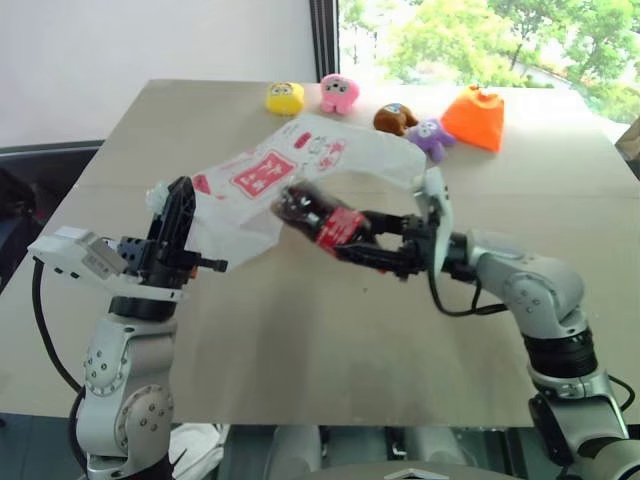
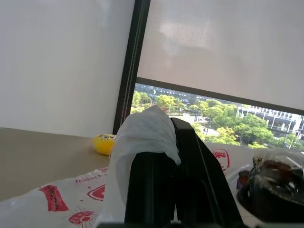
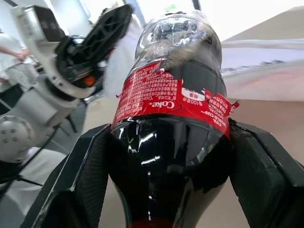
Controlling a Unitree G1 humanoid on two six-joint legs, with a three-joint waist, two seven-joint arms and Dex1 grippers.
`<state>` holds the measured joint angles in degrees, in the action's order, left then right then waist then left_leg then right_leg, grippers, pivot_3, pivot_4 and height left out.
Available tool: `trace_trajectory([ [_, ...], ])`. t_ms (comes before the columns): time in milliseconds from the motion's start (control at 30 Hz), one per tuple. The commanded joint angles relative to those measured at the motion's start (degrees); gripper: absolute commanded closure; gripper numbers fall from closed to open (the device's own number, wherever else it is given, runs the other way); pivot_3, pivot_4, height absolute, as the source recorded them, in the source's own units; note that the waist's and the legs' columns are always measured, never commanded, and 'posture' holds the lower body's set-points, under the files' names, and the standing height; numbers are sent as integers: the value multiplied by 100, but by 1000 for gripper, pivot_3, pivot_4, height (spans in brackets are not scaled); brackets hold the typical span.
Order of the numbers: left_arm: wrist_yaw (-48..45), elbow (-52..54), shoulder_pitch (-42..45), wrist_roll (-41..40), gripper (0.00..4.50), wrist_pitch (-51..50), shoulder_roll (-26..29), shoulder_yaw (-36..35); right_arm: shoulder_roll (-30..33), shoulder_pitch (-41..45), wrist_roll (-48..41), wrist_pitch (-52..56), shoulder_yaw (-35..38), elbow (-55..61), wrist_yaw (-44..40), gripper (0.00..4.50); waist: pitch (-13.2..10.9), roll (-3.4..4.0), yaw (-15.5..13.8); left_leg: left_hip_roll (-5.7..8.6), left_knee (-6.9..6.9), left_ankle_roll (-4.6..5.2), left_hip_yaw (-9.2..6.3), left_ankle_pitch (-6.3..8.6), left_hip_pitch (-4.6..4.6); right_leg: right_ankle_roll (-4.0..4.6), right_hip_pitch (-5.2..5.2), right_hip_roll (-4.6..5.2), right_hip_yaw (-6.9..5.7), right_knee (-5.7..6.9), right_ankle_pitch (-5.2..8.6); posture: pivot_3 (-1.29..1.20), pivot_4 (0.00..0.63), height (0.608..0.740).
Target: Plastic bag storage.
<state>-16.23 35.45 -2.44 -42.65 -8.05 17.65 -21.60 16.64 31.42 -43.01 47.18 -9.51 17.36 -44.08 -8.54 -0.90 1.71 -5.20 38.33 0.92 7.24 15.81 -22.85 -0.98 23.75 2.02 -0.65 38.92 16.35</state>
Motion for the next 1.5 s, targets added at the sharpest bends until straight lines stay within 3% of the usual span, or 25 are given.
trace_trajectory([
  [33, 49, 58, 124, -153, 4500, -64, 89, -75, -158, 184, 166, -316, -232, 70, -141, 1455, 2, -3, -1, 0, 0, 0, 0, 0, 0, 0, 0, 0, -1, 0, 0, 0, 150, 740],
  [233, 82, 37, 236, -208, 4500, -94, 29, -67, -133, 241, 773, -508, -653, -602, -270, 1455, 7, -13, -10, 1, 3, 0, 4, 0, 1, 0, -1, 0, -9, 1, 0, 0, 150, 740],
  [400, -67, 61, 161, -178, 4500, -108, 30, 58, -420, 523, 1296, -545, -644, -1239, 189, 1455, 6, -13, -16, 1, 3, 0, 8, 0, 2, 0, 0, 0, -9, 2, 0, 0, 150, 740],
  [633, -489, 206, -320, -423, 4500, -184, 61, 264, -1727, 1234, 1309, -379, 303, -2325, 1637, 1455, 6, -14, 33, -4, 1, -2, 15, -1, 2, 1, 2, -3, -9, 3, 0, 0, 150, 740],
  [800, -816, 232, -747, -495, 4500, -207, 71, 388, -2248, 1642, 1741, -1012, 736, -3168, 2493, 1455, 6, -15, 27, -1, 0, -2, 25, 0, -1, 1, 2, 2, -15, 0, 0, 0, 150, 740],
  [900, -963, 169, -914, -470, 4500, -138, 46, 411, -2627, 2068, 1475, -1340, 1420, -3715, 2997, 1455, 5, -14, 17, 0, 0, -2, 27, 0, -5, 2, 2, 3, -19, 1, 0, 0, 150, 740],
  [1067, -1039, 154, -951, -559, 4500, -153, 60, 356, -2589, 2161, 1482, -1126, 1305, -3836, 2730, 1455, 5, -13, 72, 0, -3, -2, 26, 0, -7, 2, 4, 5, -17, -3, 0, 0, 150, 740],
  [1267, -1111, 114, -948, -468, 4500, -116, -19, 466, -2506, 1854, 1250, -338, 515, -3033, 1613, 1455, 4, -12, 96, -8, -18, -2, 17, 0, -4, 2, 16, -2, -7, -2, 0, 0, 150, 740],
  [1500, -1557, 56, -817, -525, 4500, -253, 97, 889, -2382, 2057, 1586, -1024, 990, -3592, 2321, 1455, 8, -18, -45, 8, 7, -1, 22, 1, -10, 2, -1, 16, -27, -2, 0, 0, 150, 740],
])
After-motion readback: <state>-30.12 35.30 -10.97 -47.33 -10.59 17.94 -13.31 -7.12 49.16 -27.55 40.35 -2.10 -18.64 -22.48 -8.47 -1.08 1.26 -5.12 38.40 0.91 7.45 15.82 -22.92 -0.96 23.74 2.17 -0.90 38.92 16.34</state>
